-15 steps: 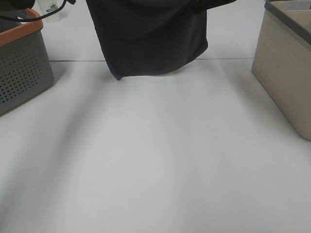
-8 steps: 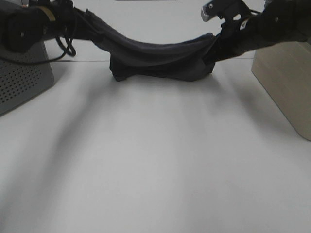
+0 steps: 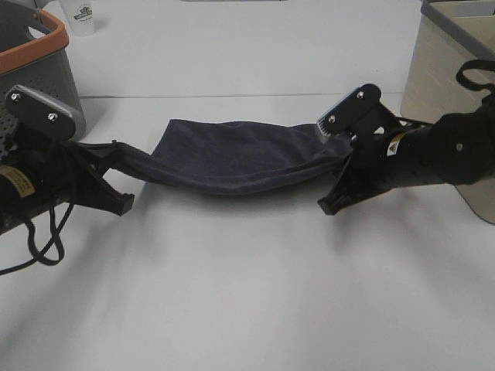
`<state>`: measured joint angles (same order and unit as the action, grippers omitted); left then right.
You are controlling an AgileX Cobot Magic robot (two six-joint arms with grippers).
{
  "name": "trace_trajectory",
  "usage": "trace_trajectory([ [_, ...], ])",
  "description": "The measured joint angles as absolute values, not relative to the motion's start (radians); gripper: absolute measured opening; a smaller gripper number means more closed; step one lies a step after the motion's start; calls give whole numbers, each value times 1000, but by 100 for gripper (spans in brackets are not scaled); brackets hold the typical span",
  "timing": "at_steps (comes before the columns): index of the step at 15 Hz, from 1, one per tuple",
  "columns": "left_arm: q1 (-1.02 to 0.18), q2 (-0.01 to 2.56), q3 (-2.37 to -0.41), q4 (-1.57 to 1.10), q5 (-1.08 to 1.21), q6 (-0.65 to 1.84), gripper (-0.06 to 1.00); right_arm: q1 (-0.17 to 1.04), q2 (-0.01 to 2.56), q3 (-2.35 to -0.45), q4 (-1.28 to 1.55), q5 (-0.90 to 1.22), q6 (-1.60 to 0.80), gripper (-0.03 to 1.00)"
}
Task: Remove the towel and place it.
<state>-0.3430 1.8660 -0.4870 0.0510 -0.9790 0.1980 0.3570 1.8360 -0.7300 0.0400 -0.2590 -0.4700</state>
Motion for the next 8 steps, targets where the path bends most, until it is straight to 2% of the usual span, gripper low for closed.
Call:
trace_trajectory([
  [5, -343, 1865, -427, 51, -1070, 198, 0, 364, 1835, -628, 41, -301, -470, 2],
  [7, -343, 1865, -427, 54, -1070, 198, 2, 364, 1833, -627, 19, -300, -470, 8],
  [8, -343, 1865, -427, 60, -1070, 198, 13, 364, 1824, -627, 0, -291, -470, 32],
])
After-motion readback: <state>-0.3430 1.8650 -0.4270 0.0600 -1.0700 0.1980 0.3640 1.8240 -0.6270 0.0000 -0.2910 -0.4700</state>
